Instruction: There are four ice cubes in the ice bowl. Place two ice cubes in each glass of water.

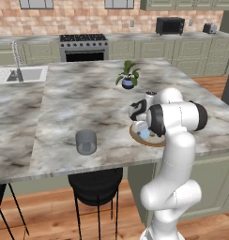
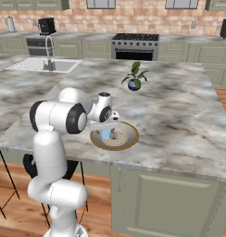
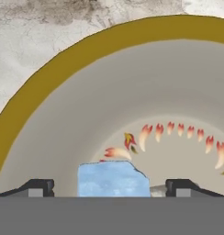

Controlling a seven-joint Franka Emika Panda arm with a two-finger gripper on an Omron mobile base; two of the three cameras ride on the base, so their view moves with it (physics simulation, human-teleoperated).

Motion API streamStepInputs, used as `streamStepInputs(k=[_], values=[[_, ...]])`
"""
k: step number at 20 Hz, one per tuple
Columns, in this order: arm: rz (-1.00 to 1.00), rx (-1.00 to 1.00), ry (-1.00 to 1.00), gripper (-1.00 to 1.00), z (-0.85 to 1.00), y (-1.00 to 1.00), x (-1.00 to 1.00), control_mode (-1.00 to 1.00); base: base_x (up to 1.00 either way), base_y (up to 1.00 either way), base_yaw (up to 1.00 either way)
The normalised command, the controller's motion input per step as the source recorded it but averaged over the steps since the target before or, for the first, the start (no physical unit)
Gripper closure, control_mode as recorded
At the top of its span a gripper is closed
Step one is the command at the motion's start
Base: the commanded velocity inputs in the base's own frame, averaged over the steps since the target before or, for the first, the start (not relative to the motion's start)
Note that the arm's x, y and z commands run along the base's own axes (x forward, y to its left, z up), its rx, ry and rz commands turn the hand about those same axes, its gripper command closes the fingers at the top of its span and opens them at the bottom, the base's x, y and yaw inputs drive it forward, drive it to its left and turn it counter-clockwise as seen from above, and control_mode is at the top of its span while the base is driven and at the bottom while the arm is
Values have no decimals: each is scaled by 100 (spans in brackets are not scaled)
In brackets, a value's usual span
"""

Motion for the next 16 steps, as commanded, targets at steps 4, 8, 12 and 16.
streamStepInputs(k=[4, 8, 12, 16], values=[[0, 0, 0, -100, -5, 0, 0, -100, 0, 0, 0], [0, 0, 0, -100, -3, 0, 0, -100, 0, 0, 0], [0, 0, -1, -100, 0, 0, -12, -100, 0, 0, 0], [0, 0, -5, -100, 0, 0, -9, -100, 0, 0, 0]])
